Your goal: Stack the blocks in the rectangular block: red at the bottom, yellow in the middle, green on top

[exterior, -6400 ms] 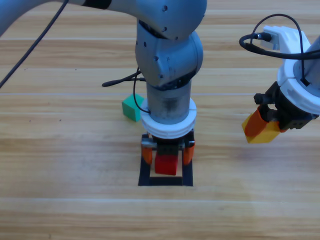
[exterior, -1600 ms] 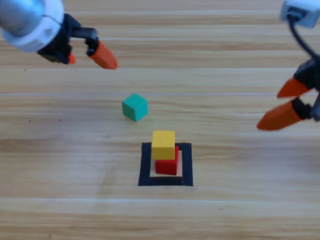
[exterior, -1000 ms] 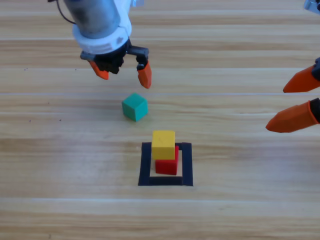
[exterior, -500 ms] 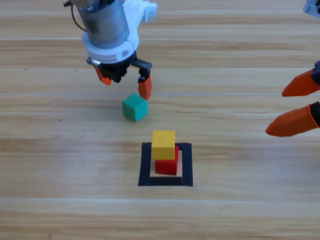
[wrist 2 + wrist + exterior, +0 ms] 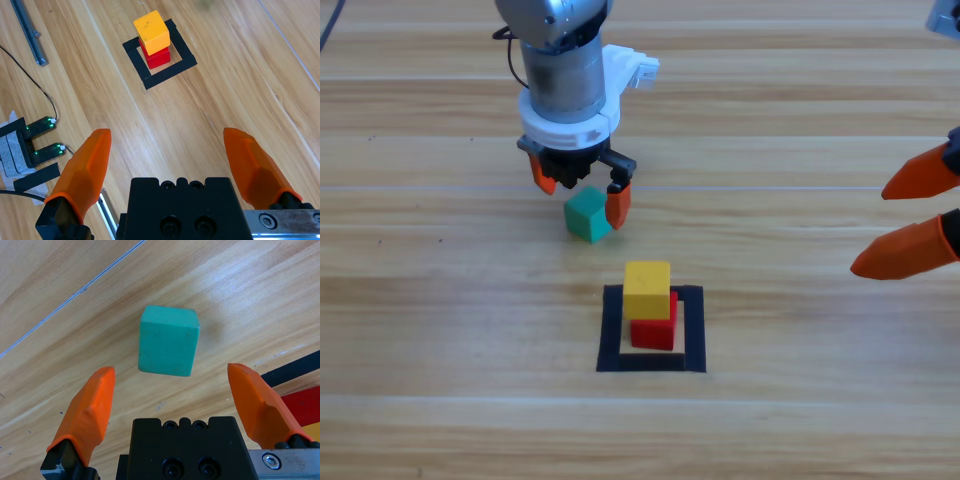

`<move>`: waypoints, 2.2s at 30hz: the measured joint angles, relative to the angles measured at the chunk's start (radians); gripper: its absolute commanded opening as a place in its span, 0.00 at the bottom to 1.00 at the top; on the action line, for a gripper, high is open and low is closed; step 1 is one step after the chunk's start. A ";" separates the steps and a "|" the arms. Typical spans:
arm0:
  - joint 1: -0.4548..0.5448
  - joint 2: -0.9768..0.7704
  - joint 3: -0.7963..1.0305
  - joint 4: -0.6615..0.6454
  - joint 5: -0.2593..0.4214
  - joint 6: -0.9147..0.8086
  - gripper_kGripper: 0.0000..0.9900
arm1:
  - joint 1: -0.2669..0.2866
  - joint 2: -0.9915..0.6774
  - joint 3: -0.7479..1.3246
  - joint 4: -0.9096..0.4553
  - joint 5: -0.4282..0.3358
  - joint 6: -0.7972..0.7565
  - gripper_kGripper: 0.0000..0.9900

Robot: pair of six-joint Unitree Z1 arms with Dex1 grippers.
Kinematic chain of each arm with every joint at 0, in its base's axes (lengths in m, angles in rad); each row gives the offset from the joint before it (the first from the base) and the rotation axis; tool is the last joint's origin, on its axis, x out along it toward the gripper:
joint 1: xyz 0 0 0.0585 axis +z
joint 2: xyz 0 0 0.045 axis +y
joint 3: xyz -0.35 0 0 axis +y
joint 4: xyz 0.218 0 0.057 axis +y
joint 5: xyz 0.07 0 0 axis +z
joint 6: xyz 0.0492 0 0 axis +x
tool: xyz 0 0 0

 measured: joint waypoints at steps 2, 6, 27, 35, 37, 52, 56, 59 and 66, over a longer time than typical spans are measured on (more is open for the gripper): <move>0.000 0.004 0.000 0.000 0.000 0.004 0.97 | 0.000 0.000 0.000 0.000 0.000 0.000 1.00; 0.000 0.009 -0.021 0.000 0.000 0.005 0.97 | 0.000 0.000 0.002 0.000 0.000 0.000 1.00; 0.000 0.077 -0.082 0.000 -0.004 0.011 0.97 | 0.000 0.000 0.007 0.000 0.006 0.000 1.00; 0.000 0.092 -0.089 0.000 -0.004 0.011 0.95 | 0.000 0.000 0.007 0.000 0.006 0.000 1.00; 0.000 0.101 -0.089 0.000 -0.004 0.011 0.93 | 0.000 0.000 0.007 0.000 0.006 0.000 1.00; 0.000 0.113 -0.089 0.000 -0.007 0.019 0.25 | 0.000 0.000 0.009 0.000 0.006 0.000 1.00; 0.000 0.115 -0.091 0.000 -0.007 0.019 0.14 | 0.000 0.000 0.010 0.000 0.006 0.000 1.00; 0.000 0.115 -0.091 0.000 -0.007 0.018 0.08 | 0.000 0.000 0.010 0.000 0.006 0.000 1.00; 0.001 0.099 -0.096 0.038 -0.032 -0.148 0.08 | 0.000 0.000 0.010 0.000 0.006 0.000 1.00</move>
